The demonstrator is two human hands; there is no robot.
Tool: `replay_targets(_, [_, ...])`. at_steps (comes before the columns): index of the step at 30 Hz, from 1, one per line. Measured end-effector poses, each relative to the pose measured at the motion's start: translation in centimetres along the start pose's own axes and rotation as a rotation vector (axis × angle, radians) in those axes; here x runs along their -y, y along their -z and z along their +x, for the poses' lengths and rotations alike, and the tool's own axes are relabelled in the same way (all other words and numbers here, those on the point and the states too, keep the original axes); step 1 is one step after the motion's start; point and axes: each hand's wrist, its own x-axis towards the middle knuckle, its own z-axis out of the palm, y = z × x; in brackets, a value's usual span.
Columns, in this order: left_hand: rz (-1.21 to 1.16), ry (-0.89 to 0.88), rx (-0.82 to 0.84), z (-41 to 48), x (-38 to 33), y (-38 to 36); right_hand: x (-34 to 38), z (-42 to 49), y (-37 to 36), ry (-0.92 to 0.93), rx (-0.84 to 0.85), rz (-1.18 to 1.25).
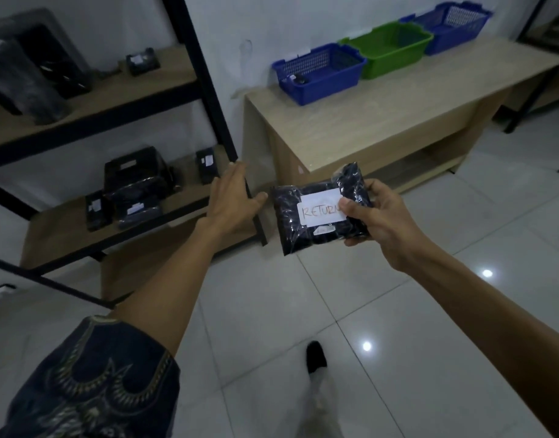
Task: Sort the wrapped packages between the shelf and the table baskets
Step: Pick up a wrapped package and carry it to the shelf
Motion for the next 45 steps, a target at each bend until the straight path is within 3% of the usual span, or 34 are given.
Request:
replay_targets(18, [-0.067, -0.029, 0.101, 28.2, -5.4, -9.4, 2.9, 26.0, 8.6, -0.071, -0.076, 0.042])
replay_targets(30, [-0.057, 0.125, 0.059, 45.6, -9.9, -16.1, 6.6, 48.0, 16.7, -0.102, 0.080, 0.000])
replay_targets(41, [-0.176, 0.174, 0.094, 59.9, -7.6, -18.2, 7.7, 64.6, 16.6, -0.134, 0.041, -0.047])
replay_targets(45, [-0.173, 0.195, 0.203, 62.8, -6.8, -18.8, 8.3, 67.8, 16.1, -0.171, 0.041, -0.064])
